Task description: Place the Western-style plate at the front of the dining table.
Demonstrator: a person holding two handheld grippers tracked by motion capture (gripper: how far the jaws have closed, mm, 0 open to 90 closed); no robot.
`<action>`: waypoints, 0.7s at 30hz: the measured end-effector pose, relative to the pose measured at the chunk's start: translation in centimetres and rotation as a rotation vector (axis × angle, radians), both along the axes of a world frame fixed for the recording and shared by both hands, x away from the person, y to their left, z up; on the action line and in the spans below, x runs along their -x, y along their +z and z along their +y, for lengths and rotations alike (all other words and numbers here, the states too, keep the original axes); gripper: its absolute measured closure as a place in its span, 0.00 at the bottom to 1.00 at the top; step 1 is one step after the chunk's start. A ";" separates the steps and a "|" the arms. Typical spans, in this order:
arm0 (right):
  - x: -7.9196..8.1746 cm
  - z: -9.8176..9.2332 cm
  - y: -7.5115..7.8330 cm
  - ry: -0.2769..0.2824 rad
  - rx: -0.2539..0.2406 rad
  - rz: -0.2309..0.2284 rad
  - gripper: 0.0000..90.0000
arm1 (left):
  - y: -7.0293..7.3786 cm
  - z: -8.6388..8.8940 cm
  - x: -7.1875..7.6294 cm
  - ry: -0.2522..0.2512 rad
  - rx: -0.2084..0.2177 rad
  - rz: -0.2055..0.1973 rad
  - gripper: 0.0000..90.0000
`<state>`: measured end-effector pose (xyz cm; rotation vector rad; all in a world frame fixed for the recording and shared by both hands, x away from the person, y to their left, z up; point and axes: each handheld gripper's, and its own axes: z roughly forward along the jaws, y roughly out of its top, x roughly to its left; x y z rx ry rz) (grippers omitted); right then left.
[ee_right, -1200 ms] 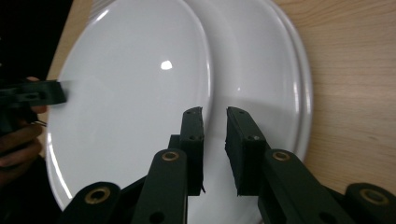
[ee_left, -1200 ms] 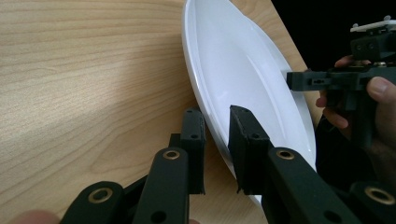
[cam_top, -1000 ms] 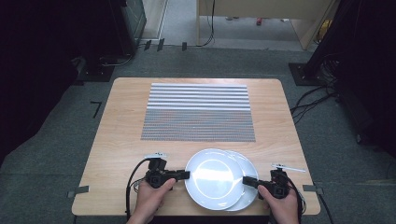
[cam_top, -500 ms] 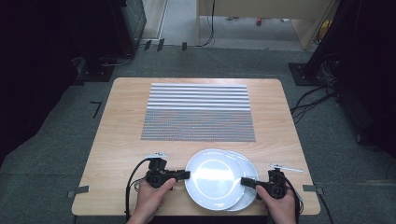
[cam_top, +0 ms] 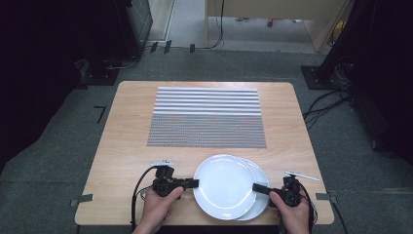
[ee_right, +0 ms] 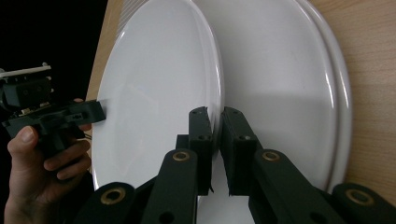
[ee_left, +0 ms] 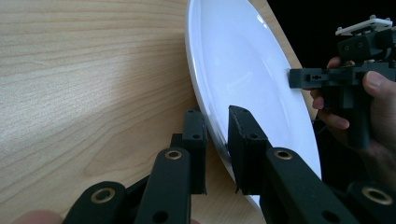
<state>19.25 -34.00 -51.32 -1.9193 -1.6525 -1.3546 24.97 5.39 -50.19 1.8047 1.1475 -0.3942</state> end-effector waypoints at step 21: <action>-0.1 -0.6 -0.3 -0.040 -0.113 0.040 0.97 | 0.0 0.1 0.0 -0.001 0.009 0.000 0.88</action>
